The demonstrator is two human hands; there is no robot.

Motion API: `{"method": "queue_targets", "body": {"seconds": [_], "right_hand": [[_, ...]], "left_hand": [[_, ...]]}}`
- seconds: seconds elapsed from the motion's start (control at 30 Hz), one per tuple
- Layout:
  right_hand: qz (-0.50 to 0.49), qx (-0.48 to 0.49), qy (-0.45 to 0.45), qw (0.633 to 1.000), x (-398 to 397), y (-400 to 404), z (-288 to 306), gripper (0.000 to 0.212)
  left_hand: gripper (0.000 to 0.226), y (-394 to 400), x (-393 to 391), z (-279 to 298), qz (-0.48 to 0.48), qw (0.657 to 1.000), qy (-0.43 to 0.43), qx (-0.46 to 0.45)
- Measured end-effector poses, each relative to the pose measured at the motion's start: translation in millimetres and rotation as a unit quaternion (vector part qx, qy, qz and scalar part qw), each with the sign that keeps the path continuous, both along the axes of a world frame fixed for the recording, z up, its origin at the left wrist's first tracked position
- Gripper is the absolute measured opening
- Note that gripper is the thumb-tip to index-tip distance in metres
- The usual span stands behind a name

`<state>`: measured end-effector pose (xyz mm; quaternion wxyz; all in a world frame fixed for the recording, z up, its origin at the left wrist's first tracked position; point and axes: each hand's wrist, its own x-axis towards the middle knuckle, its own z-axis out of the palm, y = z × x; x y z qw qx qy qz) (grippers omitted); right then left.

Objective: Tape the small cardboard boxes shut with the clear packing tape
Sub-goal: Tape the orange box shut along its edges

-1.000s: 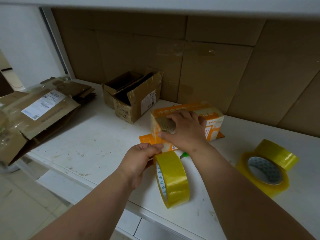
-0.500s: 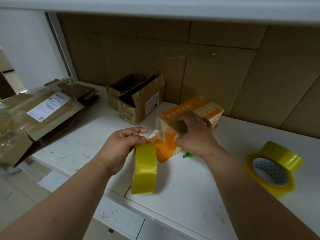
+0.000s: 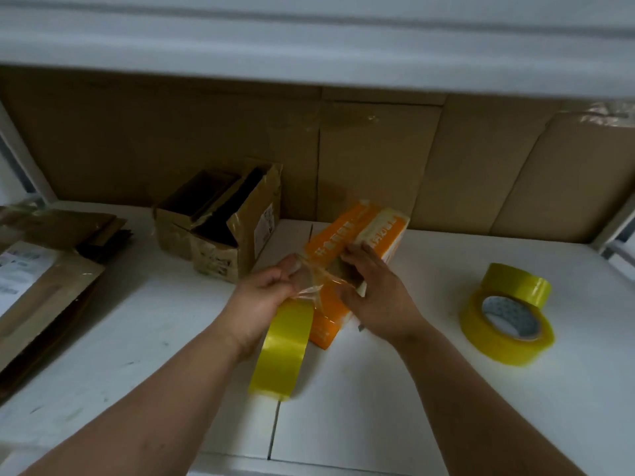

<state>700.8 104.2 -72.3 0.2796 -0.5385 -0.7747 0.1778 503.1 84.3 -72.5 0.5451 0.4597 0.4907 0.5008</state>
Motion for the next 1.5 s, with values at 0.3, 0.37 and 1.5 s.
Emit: {"method": "queue_targets", "body": {"seconds": [0.3, 0.37, 1.5], "right_hand": [[-0.079, 0.048, 0.020, 0.996, -25.0, 3.9, -7.0, 0.045], [-0.080, 0.059, 0.023, 0.995, -28.9, 4.8, -8.4, 0.045], [-0.240, -0.035, 0.085, 0.967, 60.5, 64.2, 3.4, 0.113]], "left_hand": [[0.037, 11.8, -14.1, -4.5, -0.025, 0.999, 0.019, 0.036], [0.032, 12.0, -15.7, -8.6, -0.019, 0.999, 0.024, 0.038], [0.029, -18.1, 2.4, 13.2, -0.091, 0.994, -0.010, -0.061]]}}
